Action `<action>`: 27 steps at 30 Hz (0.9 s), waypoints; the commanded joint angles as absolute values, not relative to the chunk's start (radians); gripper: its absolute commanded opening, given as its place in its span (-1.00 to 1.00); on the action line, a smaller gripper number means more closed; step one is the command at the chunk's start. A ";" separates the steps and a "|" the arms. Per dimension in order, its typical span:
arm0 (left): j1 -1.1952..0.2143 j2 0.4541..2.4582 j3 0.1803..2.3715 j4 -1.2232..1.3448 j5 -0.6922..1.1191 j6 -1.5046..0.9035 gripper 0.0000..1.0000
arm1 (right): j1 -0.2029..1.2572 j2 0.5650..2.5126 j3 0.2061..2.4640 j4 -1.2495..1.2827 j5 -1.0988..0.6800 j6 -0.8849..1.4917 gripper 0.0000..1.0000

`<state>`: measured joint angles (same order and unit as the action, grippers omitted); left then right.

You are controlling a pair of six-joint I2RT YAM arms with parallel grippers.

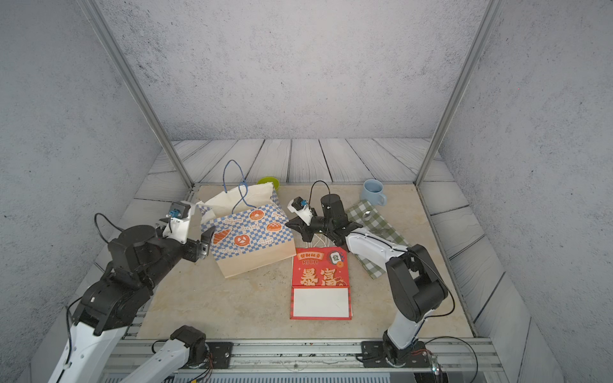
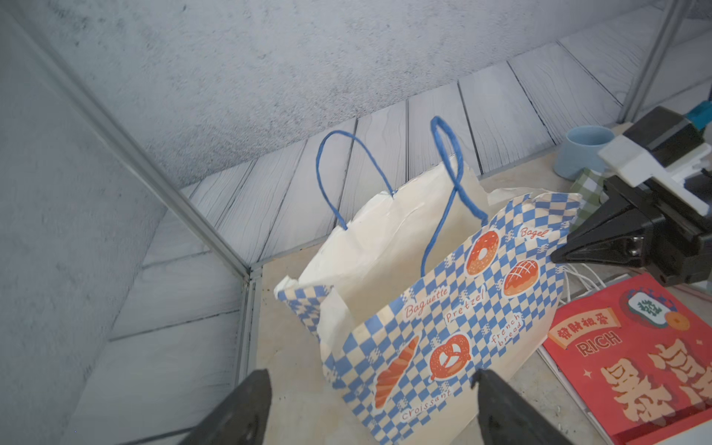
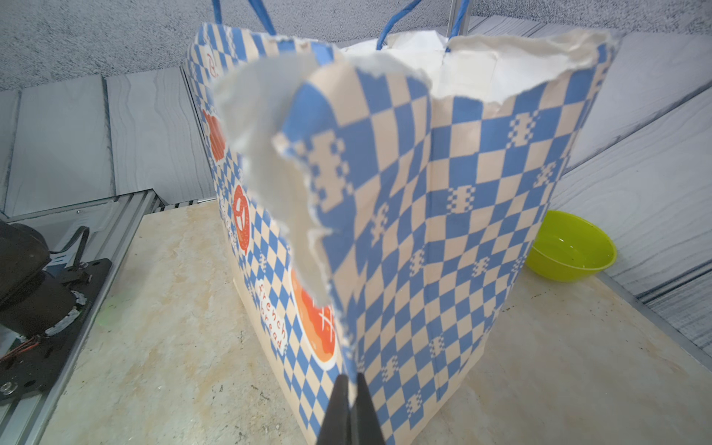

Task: Put away the paper bag
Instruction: Pick up the paper bag from the center of the board.

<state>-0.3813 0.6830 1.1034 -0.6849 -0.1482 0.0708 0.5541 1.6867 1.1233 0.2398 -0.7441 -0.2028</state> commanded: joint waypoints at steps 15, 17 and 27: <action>0.076 0.744 0.801 -0.503 0.465 0.089 0.64 | 0.546 1.695 1.190 0.219 -0.803 -0.218 -0.94; 0.110 0.760 0.767 -0.431 0.527 0.102 0.64 | 0.542 1.696 1.195 0.208 -0.809 -0.221 -0.95; 0.302 0.957 0.771 -0.210 0.785 0.223 0.55 | 0.539 1.711 1.222 0.151 -0.848 -0.248 -0.96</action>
<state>0.2615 0.9390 0.7528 -0.3161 0.6006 0.1799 0.5438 1.6897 1.1797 0.1741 -0.8139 -0.2287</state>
